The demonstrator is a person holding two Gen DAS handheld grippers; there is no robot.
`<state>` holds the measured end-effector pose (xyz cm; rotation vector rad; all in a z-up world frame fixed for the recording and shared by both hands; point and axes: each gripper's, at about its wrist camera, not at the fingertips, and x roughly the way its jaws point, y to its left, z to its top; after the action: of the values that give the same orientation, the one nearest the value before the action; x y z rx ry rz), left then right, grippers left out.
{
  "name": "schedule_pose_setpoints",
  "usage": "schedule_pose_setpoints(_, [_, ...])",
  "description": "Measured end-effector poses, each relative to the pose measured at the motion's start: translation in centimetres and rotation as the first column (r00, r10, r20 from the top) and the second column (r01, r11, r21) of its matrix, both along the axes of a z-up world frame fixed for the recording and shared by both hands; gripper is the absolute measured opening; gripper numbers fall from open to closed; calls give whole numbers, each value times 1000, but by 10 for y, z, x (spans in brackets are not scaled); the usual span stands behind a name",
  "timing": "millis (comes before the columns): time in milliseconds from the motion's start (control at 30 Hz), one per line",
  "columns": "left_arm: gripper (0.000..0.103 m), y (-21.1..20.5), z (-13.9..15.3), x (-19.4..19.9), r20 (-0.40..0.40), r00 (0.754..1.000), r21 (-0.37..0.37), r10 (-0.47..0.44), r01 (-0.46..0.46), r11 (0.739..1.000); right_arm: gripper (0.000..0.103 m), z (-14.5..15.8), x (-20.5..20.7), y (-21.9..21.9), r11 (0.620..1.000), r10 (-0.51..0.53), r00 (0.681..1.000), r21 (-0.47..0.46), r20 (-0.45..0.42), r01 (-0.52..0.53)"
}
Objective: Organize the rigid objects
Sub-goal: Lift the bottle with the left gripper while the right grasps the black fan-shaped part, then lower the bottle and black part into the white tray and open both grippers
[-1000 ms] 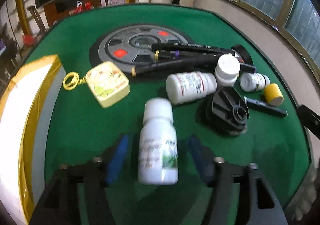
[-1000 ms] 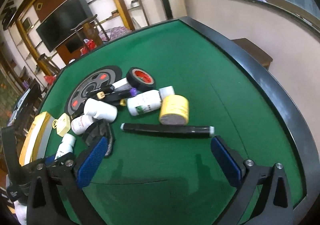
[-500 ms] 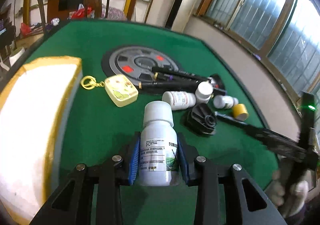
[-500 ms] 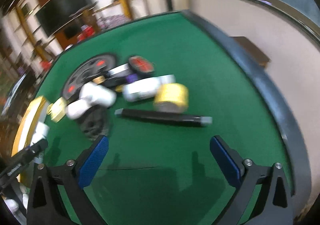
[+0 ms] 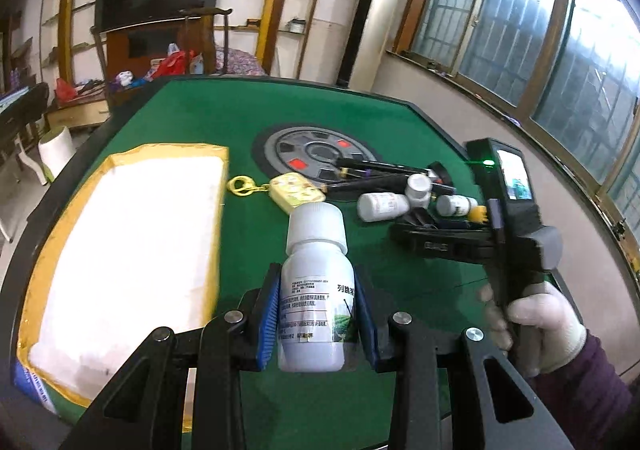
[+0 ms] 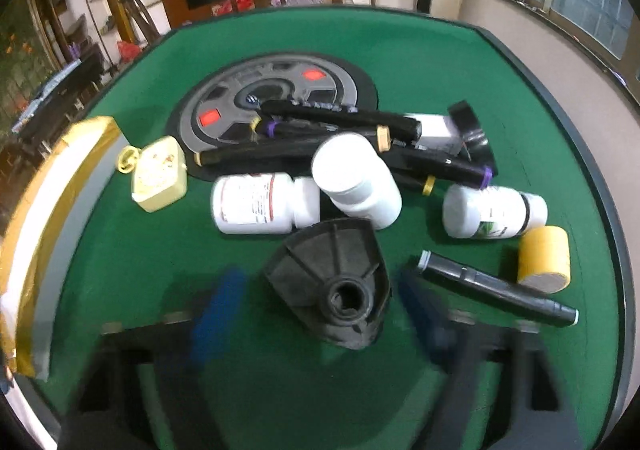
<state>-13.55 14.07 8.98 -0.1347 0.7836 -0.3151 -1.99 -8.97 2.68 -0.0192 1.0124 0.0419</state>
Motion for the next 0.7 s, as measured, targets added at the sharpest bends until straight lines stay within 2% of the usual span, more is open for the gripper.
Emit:
schedule_pose_setpoints(67, [35, 8, 0, 2, -3, 1000, -6, 17, -17, 1000, 61, 4, -5, -2, 999, 7, 1000, 36, 3, -7])
schedule_pose_setpoints(200, [35, 30, 0, 10, -11, 998, -22, 61, -61, 998, 61, 13, -17, 1, 999, 29, 1000, 45, 10, -30])
schedule_pose_setpoints(400, [36, 72, 12, 34, -39, 994, -56, 105, -107, 993, 62, 50, -34, 16, 988, 83, 994, 123, 71, -91])
schedule_pose_setpoints(500, [36, 91, 21, 56, -52, 992, -51, 117, -120, 992, 62, 68, -27, 43, 970, 151, 984, 177, 93, -166])
schedule_pose_setpoints(567, [36, 98, 25, 70, -41, 990, -20, 134, -135, 991, 62, 79, -14, 72, 945, 206, 974, 239, 93, -222])
schedule_pose_setpoints(633, [36, 107, 23, 88, -46, 987, 5, 156, -156, 988, 62, 84, -2, 95, 922, 246, 965, 284, 92, -262])
schedule_pose_setpoints(700, [36, 117, 14, 107, -81, 984, -10, 161, -162, 987, 62, 86, 13, 129, 907, 292, 952, 289, 91, -306])
